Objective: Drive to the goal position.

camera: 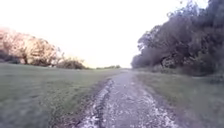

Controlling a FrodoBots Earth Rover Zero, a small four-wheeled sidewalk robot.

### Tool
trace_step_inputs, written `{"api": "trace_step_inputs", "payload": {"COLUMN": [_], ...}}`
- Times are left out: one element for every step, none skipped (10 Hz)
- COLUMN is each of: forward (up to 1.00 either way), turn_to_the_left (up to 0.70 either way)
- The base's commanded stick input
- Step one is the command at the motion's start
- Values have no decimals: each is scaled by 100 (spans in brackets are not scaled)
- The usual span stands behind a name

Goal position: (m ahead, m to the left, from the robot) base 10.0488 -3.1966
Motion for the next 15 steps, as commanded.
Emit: {"api": "trace_step_inputs", "payload": {"forward": [68, 68, 68, 68, 68, 68, 68, 68, 68, 68, 68, 68, 68, 68, 68], "turn_to_the_left": [0, 0, 0, 0, 0, -15, -30, -8, 0, 0, 0, 0, 0, 0, 0]}}
